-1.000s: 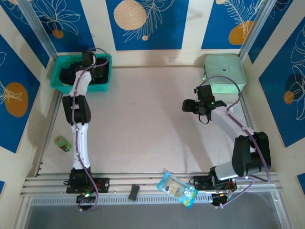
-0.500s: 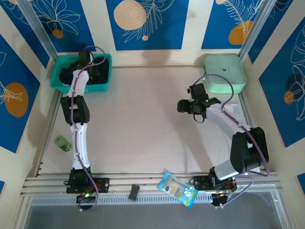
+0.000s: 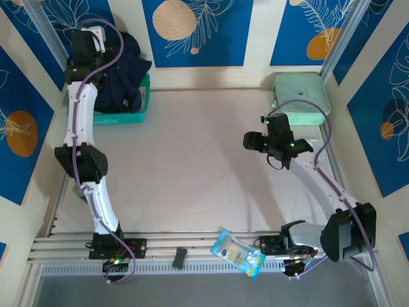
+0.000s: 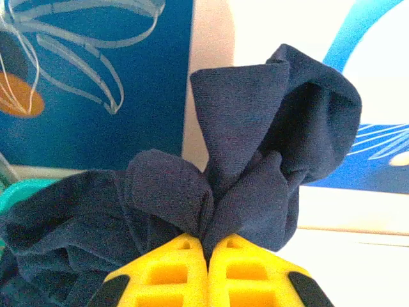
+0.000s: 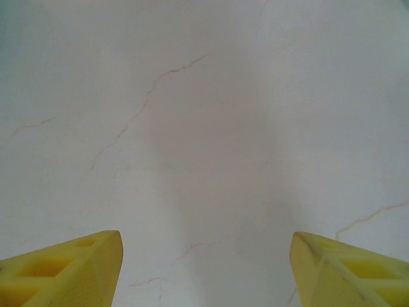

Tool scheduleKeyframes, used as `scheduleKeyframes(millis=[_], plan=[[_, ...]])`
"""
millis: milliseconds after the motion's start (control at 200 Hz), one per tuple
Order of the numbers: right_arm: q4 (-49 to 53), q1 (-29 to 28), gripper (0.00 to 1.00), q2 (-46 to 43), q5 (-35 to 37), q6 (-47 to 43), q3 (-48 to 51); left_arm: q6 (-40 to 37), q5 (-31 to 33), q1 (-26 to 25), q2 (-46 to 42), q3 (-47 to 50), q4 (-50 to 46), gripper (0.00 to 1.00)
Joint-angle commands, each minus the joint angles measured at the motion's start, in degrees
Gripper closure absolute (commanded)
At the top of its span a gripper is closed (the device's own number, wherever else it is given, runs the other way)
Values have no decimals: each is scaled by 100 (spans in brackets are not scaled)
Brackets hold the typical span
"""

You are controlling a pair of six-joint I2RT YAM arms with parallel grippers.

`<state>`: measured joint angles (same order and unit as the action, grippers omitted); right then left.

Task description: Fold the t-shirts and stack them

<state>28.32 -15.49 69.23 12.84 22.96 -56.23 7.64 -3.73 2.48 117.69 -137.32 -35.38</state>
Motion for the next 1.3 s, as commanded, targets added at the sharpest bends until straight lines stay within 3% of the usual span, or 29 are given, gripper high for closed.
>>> scheduleKeyframes(millis=[0, 455, 680, 825, 996, 1121, 1296], plan=[[225, 191, 29, -406, -213, 147, 170, 10, -327, -388, -632, 315, -226, 100], [605, 1077, 27, -1577, -822, 140, 502, -211, 424, -2867, -2386, 2053, -572, 100], [708, 1212, 26, -1636, -886, 222, 596, 243, 622, -3855, -2842, 4176, 449, 100], [813, 1298, 26, -1511, -988, 262, 549, 615, 529, -4300, -2470, 5173, 1050, 100], [989, 1307, 25, -1346, -1183, 342, 489, 820, 491, -4666, -1615, 5081, 1258, 100], [1095, 1238, 25, -1316, -1481, 597, 643, 927, 834, -4735, -1004, 4491, 1129, 100], [955, 703, 26, -1428, -1813, 1210, 1272, 1000, 1295, -4730, -403, 3643, 891, 100]])
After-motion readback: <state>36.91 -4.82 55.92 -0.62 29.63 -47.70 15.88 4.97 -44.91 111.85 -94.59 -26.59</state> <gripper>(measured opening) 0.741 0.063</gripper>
